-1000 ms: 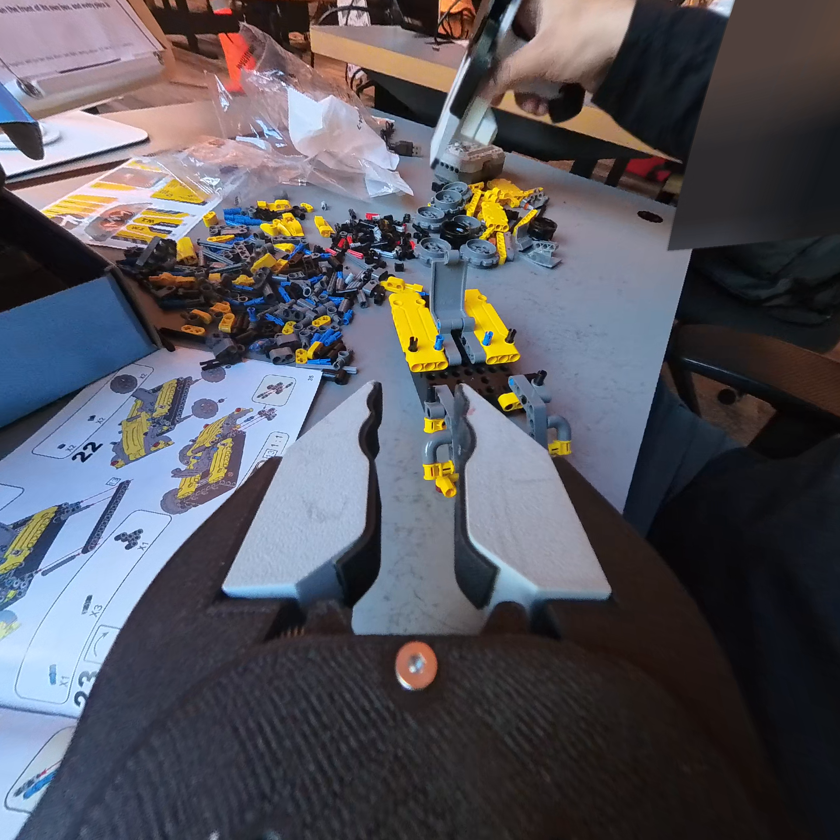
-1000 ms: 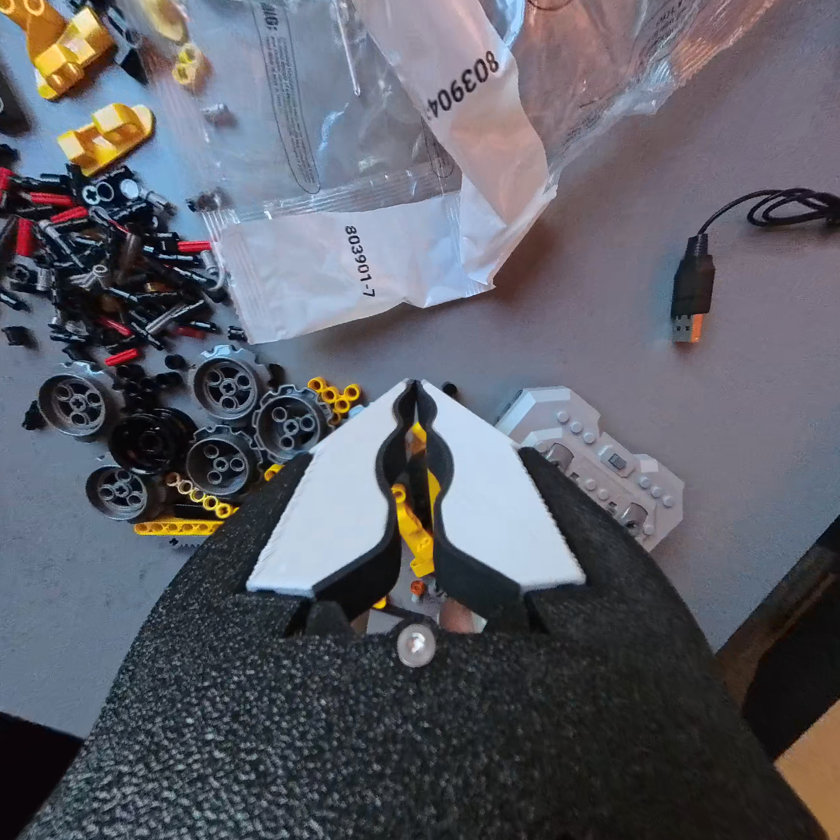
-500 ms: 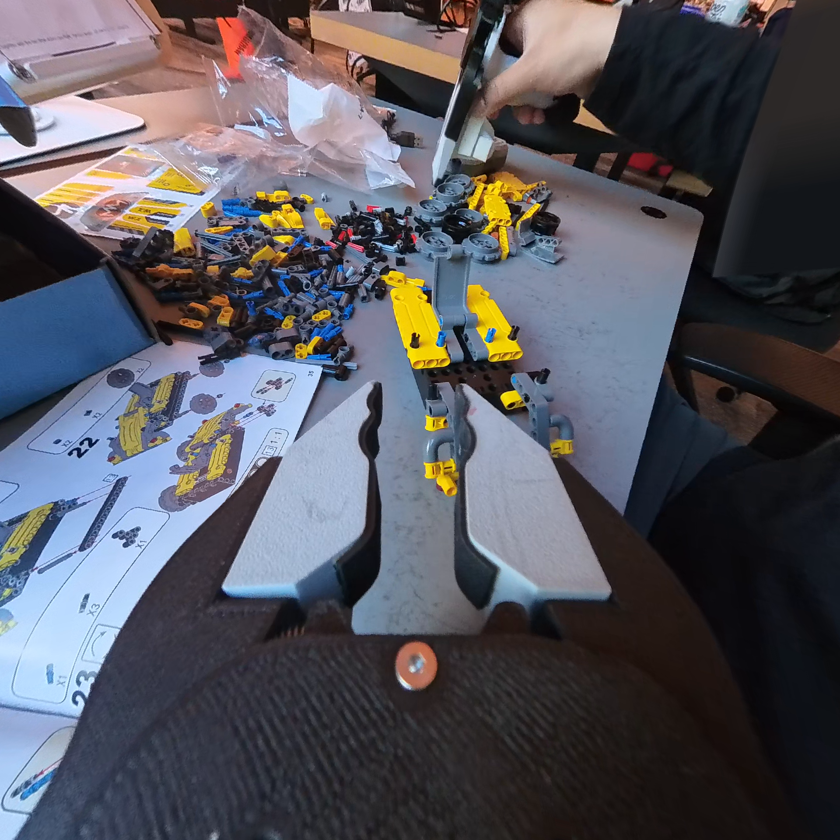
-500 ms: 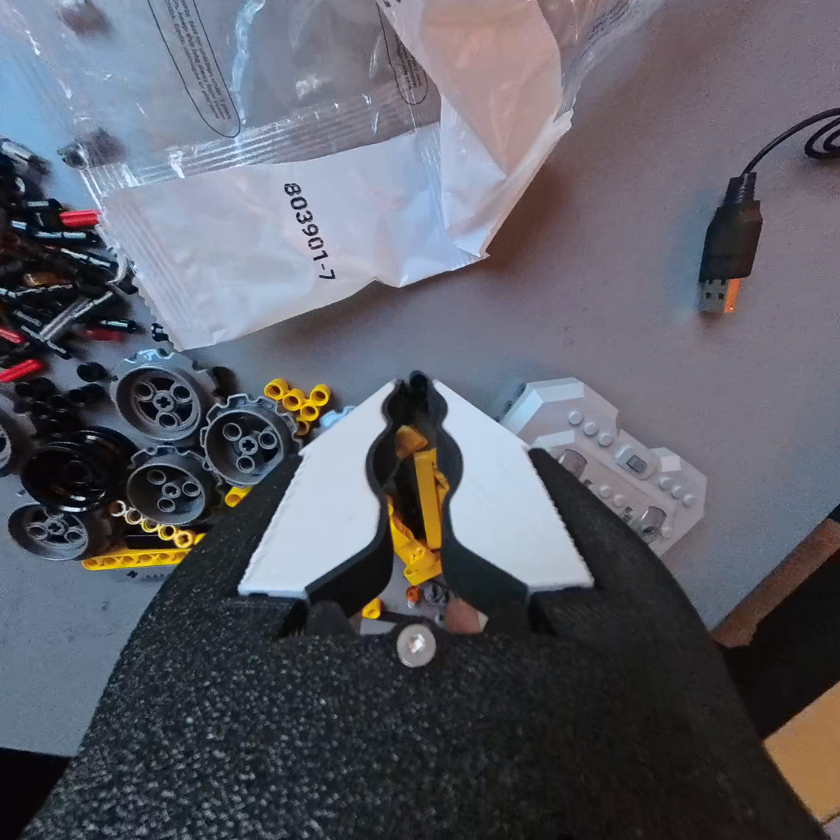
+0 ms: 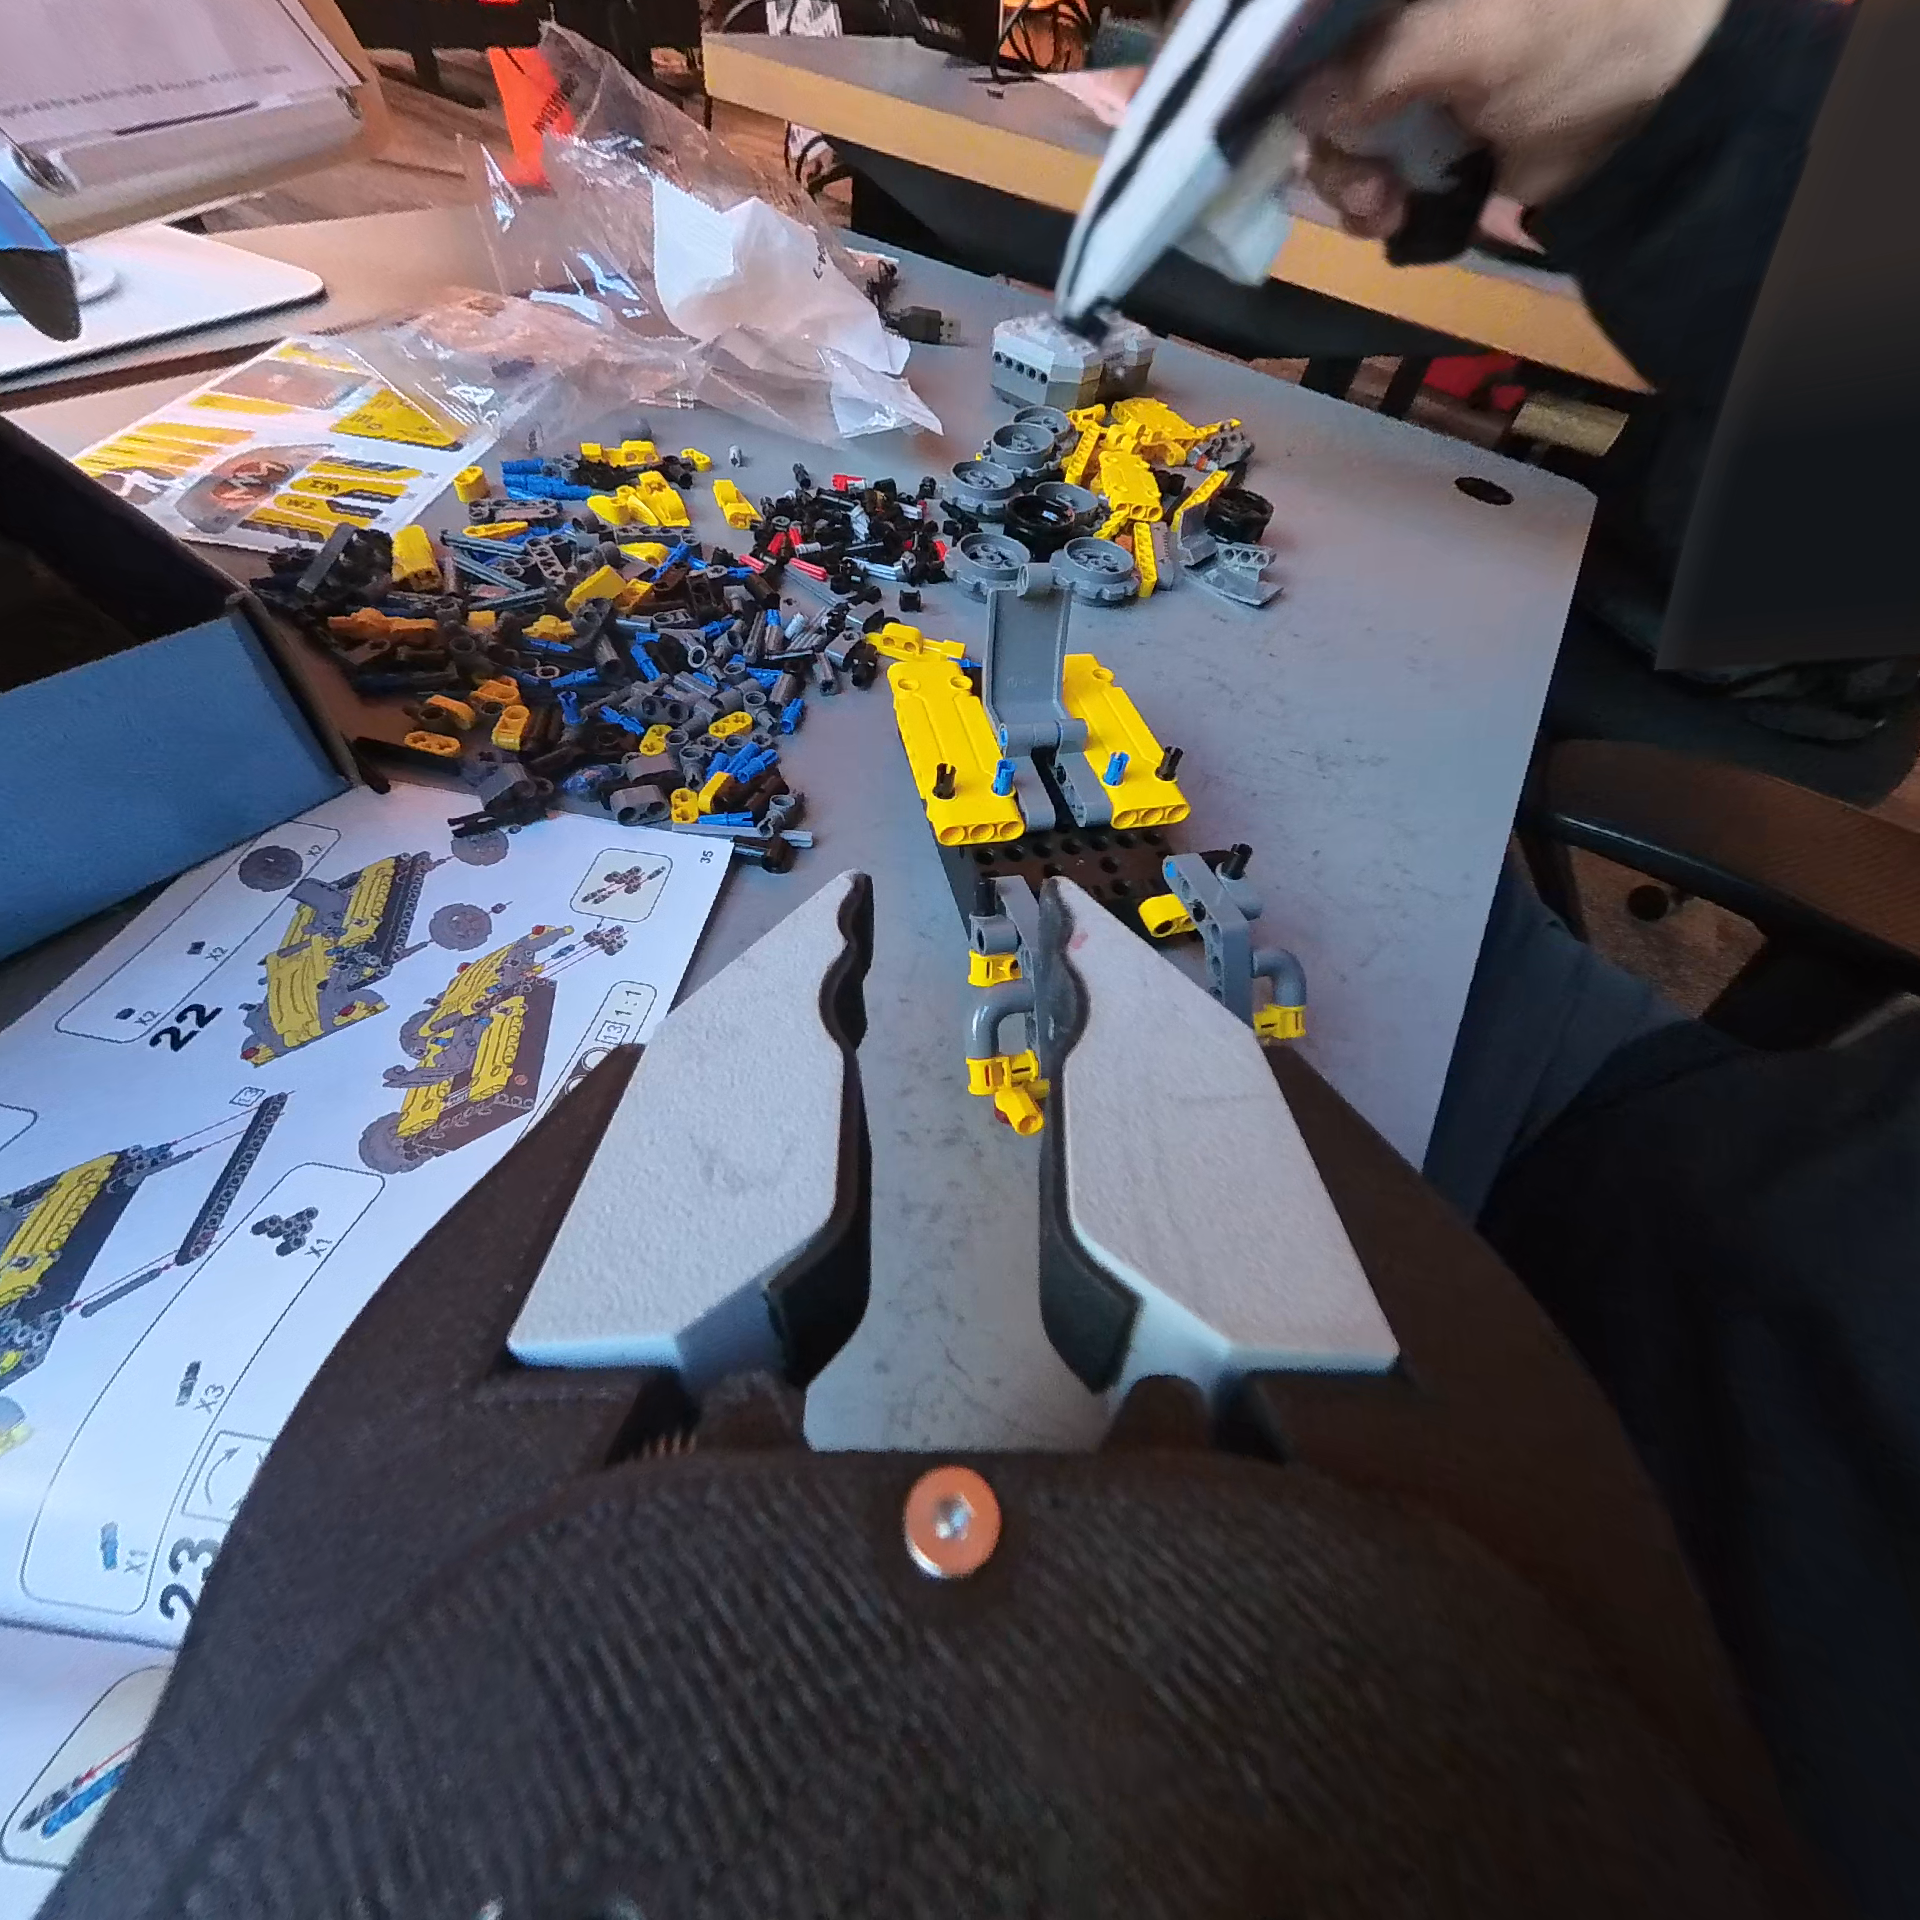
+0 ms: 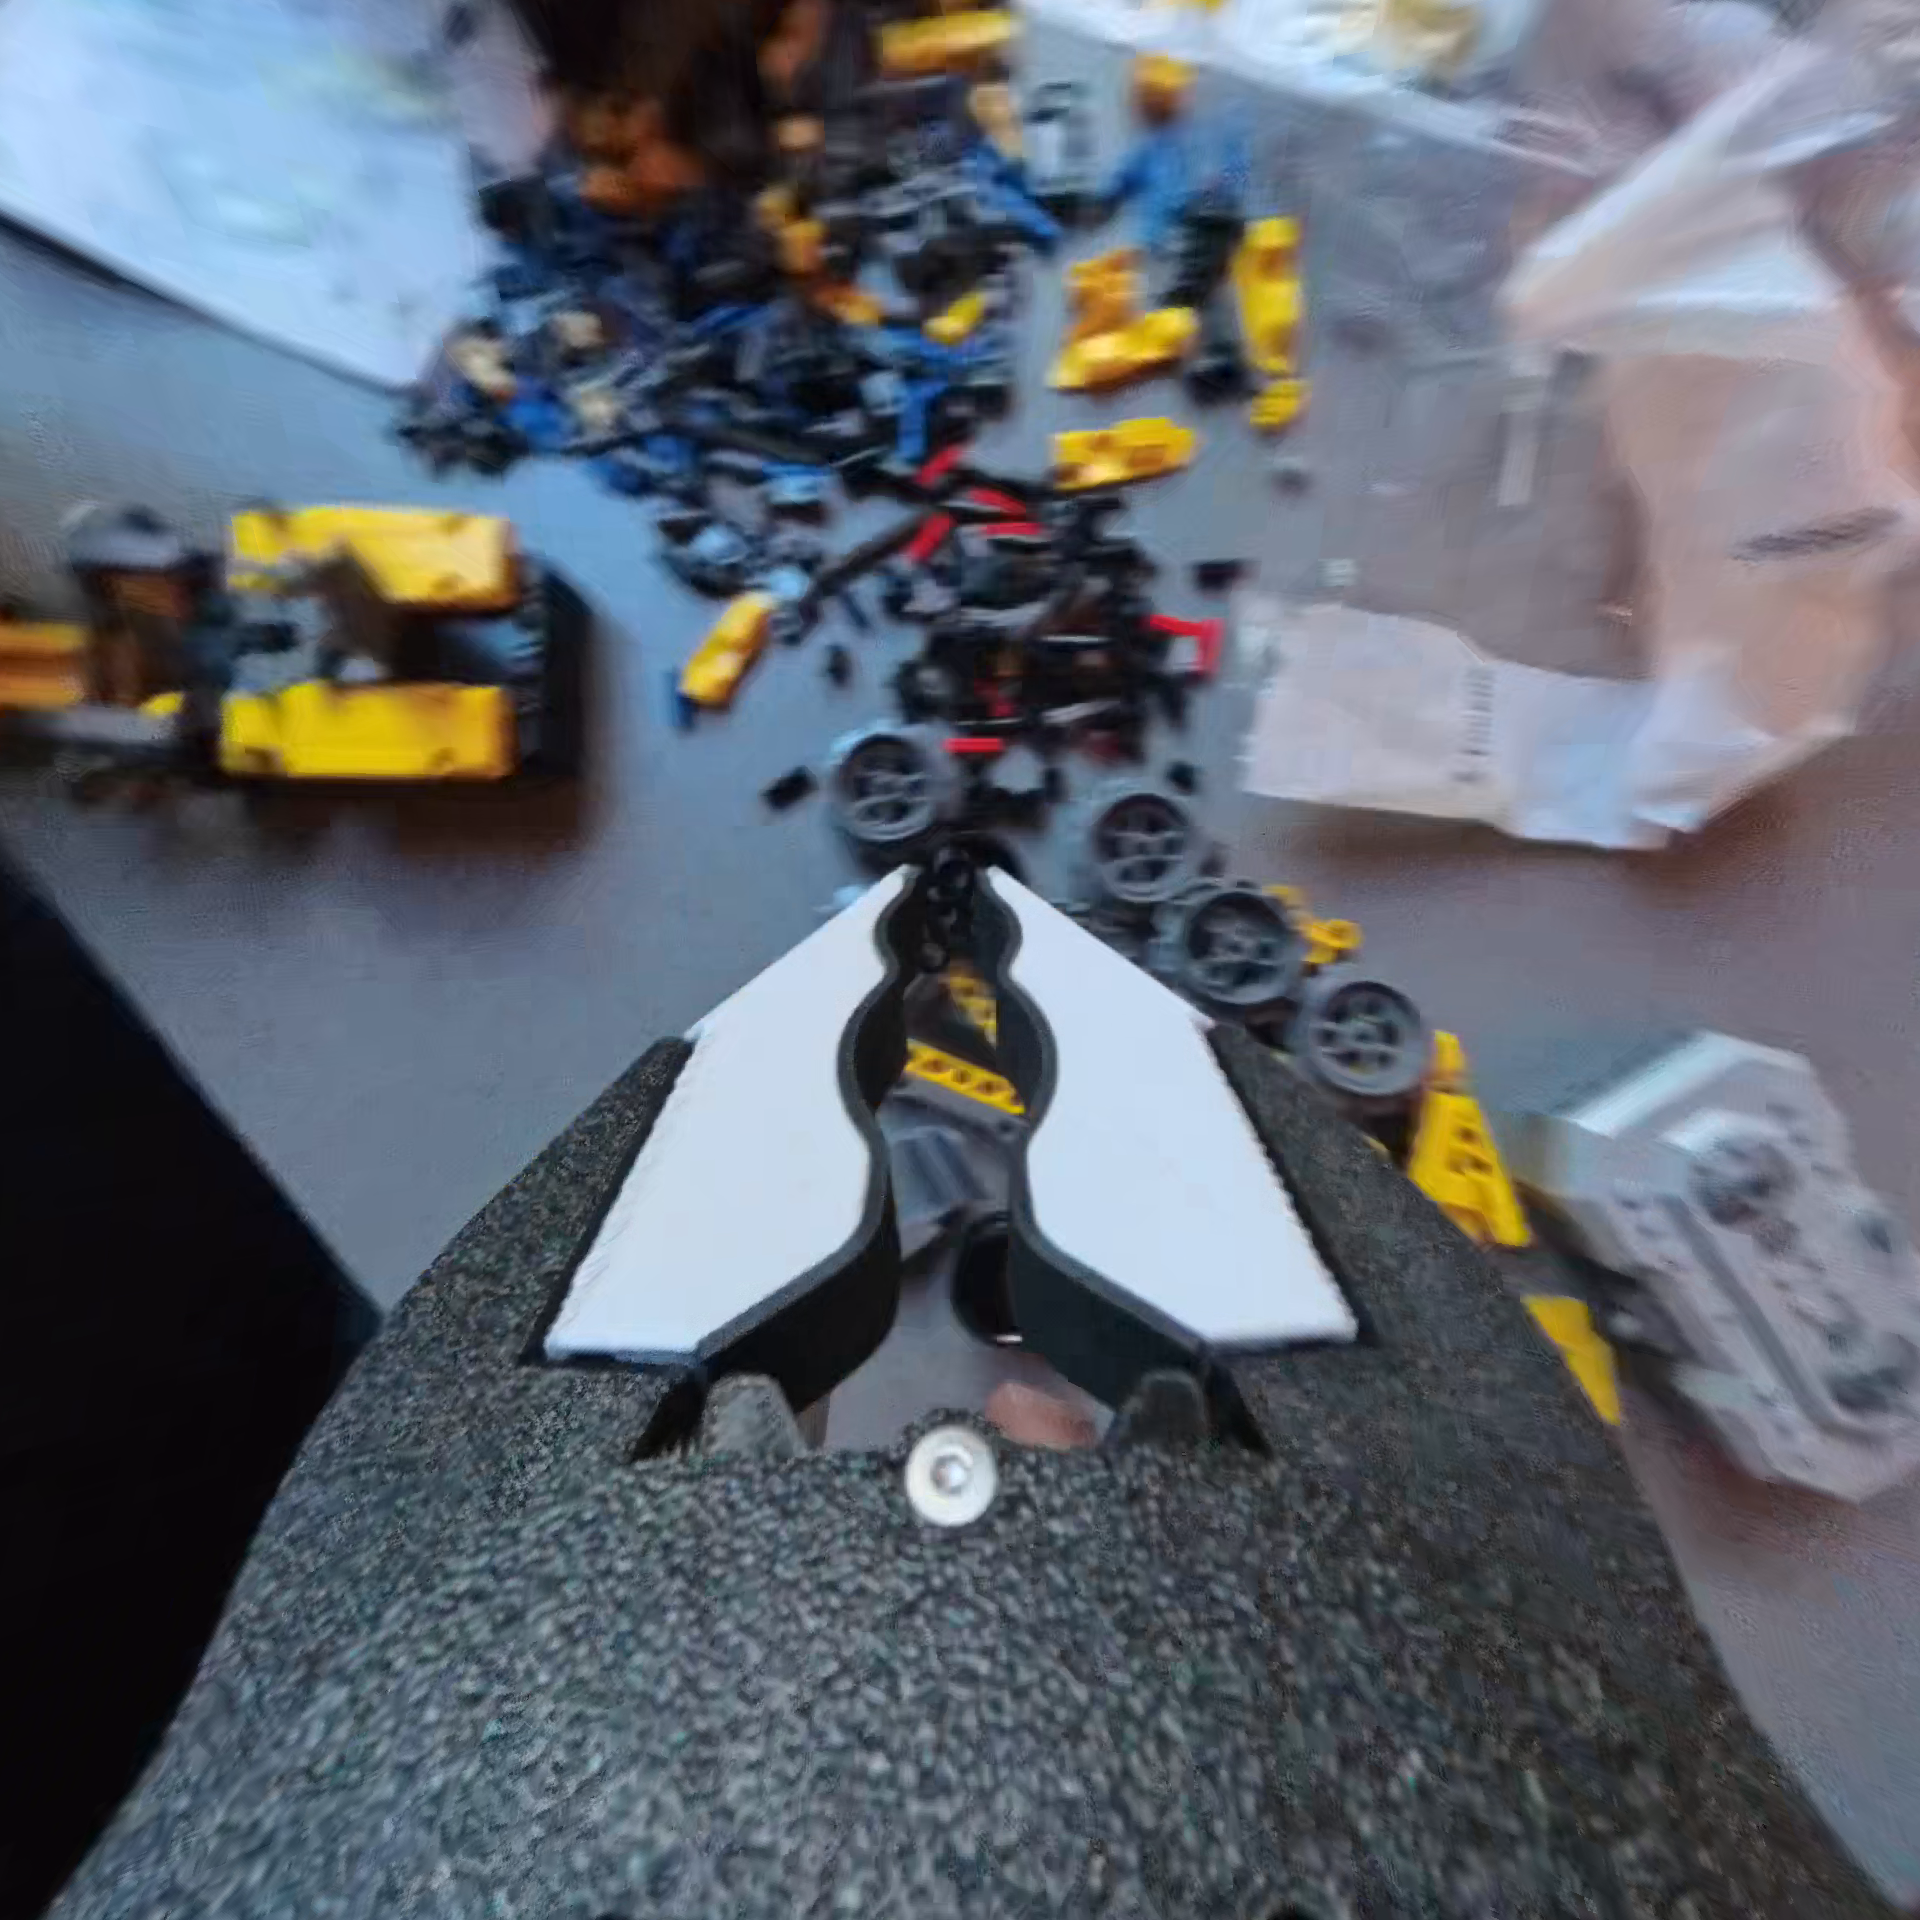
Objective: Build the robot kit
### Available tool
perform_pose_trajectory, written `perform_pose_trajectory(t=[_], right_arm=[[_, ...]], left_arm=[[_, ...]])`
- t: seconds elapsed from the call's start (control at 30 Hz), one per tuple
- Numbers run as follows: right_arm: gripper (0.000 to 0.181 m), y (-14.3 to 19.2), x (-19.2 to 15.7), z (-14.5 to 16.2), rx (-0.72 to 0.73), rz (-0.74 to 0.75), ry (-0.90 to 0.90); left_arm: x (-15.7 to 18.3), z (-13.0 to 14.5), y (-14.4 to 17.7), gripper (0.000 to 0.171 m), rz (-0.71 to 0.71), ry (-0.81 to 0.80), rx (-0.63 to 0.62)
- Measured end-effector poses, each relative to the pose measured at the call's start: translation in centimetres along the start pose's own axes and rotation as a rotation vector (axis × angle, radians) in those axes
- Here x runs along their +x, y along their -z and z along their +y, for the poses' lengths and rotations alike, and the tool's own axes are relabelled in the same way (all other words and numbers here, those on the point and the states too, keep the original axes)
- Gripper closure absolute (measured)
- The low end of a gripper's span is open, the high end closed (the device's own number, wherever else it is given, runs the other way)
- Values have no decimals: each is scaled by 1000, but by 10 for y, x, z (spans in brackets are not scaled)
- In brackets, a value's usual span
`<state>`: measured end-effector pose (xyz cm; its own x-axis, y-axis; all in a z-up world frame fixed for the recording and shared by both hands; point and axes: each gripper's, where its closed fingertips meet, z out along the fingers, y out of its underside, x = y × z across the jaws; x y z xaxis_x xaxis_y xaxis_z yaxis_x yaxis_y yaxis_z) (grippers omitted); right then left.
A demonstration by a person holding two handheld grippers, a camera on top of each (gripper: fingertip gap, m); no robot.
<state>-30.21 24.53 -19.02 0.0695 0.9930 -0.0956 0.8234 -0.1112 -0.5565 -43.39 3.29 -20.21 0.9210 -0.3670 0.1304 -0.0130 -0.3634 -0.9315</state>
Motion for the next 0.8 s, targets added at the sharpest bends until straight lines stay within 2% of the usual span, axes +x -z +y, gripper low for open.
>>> perform_pose_trajectory(t=[0.1,0.2,0.3,0.37,0.5,0.67,0.73,0.8], right_arm=[[172,-19,-63,23,-45,-96,170],[172,-47,-84,51,-141,-46,306],[156,-57,-99,61,-182,-62,381],[146,-47,-101,59,-167,-45,405],[145,-20,-97,54,-84,-3,353],[144,-44,-96,60,-73,50,348],[141,-55,-101,67,-94,23,331],[152,-56,-110,72,-104,-45,325]], left_arm=[[1,1,-1,143,-1,-7,-8],[1,1,-1,143,-4,-14,-11],[2,2,-2,143,-5,-24,-17],[2,1,-1,143,-10,-31,-12],[3,0,0,143,-8,-37,-1],[3,4,-4,143,-3,-34,-37],[3,4,-3,143,-10,-45,-33],[5,4,-4,143,-13,-61,-37]])
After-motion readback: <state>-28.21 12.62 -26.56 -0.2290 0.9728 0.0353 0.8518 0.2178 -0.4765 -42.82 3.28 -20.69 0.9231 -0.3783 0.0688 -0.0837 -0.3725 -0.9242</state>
